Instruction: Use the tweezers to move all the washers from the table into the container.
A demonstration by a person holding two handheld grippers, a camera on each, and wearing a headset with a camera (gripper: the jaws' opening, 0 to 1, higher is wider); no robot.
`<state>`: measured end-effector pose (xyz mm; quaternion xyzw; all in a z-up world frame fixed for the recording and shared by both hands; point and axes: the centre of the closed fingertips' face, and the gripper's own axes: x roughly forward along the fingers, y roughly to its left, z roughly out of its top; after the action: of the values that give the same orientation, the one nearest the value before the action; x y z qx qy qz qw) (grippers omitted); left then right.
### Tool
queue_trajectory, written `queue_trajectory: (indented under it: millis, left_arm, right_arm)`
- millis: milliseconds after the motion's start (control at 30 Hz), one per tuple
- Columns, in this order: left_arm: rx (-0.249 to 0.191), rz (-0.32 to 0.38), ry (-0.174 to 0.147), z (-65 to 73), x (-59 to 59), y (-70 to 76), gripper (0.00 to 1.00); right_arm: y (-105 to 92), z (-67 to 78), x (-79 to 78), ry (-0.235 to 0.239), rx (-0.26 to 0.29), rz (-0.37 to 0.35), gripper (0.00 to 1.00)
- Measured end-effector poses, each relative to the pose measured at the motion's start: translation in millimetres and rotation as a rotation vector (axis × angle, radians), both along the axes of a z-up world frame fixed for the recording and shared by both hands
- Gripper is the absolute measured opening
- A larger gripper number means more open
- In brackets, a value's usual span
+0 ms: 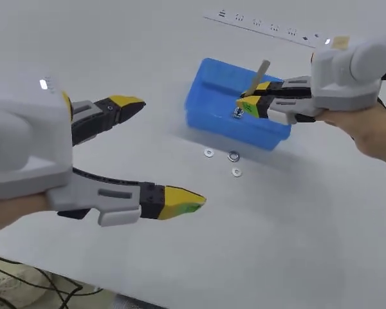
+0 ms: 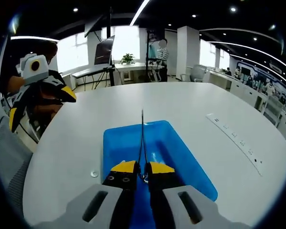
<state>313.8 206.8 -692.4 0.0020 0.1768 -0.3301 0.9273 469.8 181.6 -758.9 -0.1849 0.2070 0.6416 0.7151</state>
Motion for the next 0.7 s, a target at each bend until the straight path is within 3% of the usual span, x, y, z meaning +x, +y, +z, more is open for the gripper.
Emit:
queue_trajectory:
  millis: [133,467,567,700]
  left_arm:
    - [0.016,-0.005,0.015,-5.1,-2.2,-2.0,0.99]
    - [-0.002,-0.018,0.001,1.5,-0.3,-9.4,0.99]
    - [-0.006,-0.019,-0.002,1.6,2.0,-7.5,0.99]
    - [-0.016,-0.008,-0.031,7.6,15.5,-3.7,0.98]
  right_arm:
    - [0.2,0.9,0.0,0.009,0.011,-0.012,0.10]
    - [-0.8,5.0,0.2,0.011,0.011,-0.020,0.10]
    - [-1.6,10.0,-2.6,0.006,0.010,-0.011,0.08]
    - [-2.6,16.0,-5.1,-0.021,-0.001,0.004,0.08]
